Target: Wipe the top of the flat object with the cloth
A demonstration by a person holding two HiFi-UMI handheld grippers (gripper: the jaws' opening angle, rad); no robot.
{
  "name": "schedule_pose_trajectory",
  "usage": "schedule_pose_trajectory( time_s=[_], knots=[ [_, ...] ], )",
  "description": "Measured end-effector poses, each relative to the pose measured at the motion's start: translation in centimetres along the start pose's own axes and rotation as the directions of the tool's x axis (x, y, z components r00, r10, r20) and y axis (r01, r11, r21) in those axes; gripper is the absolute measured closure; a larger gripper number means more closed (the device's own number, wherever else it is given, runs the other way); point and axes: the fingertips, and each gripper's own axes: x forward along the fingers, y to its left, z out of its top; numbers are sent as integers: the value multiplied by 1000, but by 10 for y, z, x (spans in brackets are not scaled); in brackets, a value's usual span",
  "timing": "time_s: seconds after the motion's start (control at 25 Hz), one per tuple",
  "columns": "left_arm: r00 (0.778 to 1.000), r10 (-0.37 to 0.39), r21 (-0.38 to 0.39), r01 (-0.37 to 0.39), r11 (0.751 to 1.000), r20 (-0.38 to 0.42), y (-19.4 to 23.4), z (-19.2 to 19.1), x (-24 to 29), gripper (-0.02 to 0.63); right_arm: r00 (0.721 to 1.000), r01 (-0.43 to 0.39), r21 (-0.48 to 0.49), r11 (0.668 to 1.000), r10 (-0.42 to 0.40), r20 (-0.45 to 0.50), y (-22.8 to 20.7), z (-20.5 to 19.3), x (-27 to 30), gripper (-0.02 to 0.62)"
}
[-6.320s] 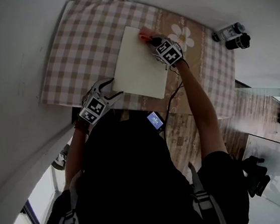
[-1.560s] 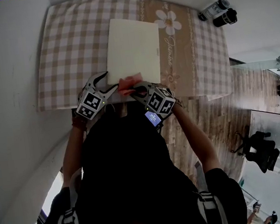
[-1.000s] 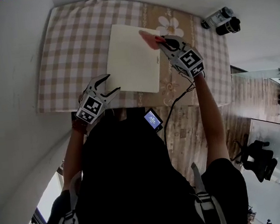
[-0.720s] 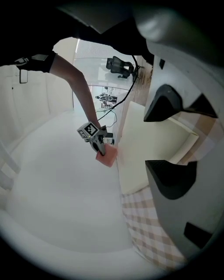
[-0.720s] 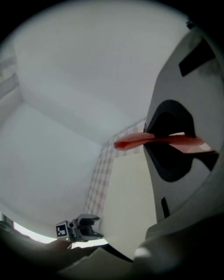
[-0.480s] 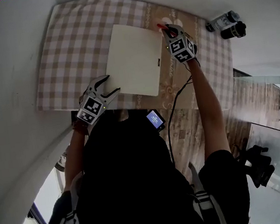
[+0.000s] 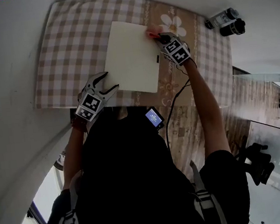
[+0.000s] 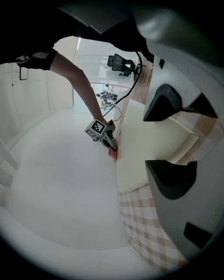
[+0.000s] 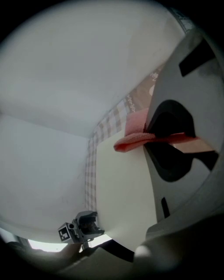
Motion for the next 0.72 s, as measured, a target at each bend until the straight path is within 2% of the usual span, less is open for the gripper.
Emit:
schedule_pose_trajectory(
  time_s=[0.2, 0.4, 0.72],
  knots=[
    [1000, 4, -7, -4, 1000, 3, -1, -1, 1, 316, 999, -32, 13, 999, 32, 11, 17, -1, -6, 578],
    [1000, 10, 44, -9, 999, -24, -1, 1, -1, 316, 999, -42, 13, 999, 41, 11, 31, -2, -10, 579],
    [999, 8, 50, -6, 999, -38, 0, 1, -1, 314, 998, -57, 29, 998, 56, 27, 52, -2, -17, 579]
  ],
)
